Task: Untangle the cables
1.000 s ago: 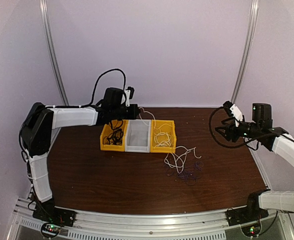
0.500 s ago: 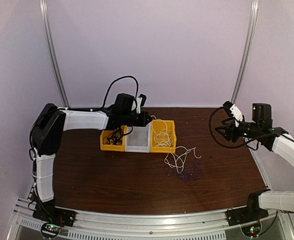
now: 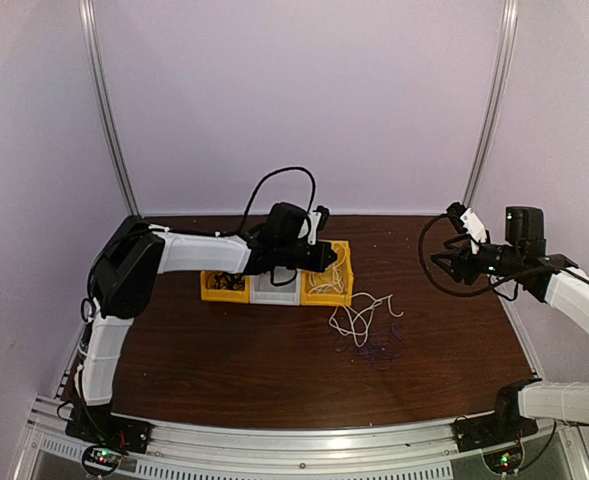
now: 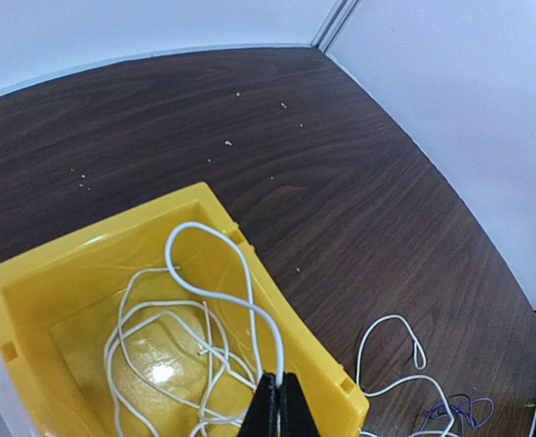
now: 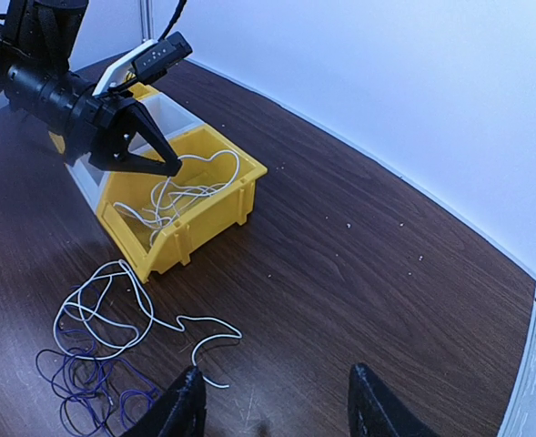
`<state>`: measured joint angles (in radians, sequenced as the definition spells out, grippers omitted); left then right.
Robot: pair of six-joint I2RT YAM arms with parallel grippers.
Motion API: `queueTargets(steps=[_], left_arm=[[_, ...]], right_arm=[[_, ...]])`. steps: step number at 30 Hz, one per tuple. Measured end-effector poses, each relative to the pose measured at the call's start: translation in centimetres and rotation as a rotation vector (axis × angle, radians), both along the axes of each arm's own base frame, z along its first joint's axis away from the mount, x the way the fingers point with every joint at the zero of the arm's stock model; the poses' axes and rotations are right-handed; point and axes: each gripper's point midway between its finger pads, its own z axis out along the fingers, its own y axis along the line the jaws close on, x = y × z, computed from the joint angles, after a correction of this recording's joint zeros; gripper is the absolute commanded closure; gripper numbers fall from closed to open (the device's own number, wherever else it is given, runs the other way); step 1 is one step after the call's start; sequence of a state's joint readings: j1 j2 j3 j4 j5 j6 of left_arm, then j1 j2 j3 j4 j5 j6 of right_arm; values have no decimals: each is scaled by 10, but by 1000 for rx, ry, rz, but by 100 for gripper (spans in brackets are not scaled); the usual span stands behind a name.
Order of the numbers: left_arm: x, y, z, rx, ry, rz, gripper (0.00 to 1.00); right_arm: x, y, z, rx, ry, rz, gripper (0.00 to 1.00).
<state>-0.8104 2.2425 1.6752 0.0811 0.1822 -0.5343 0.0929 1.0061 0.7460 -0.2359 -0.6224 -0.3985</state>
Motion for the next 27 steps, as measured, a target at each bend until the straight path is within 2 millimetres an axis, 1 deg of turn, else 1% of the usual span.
queueTargets(steps=[4,7,13,20,27], left_arm=[[-6,-8,-13,27,10,-1,100],[-4,-10,-24,53,16,11,100],[3,-10,-27,74,16,44,100],[3,-8,-30,115,-2,92,100],[-5,-4,-38,233,-50,140,100]], right_arm=[[0,0,0,-3,-2,1,47],[0,0,0,-9,-5,1,46],[0,-1,-1,-15,-9,3,46],[1,-2,-1,-18,-11,3,46],[-1,-1,-2,-23,-10,12,46]])
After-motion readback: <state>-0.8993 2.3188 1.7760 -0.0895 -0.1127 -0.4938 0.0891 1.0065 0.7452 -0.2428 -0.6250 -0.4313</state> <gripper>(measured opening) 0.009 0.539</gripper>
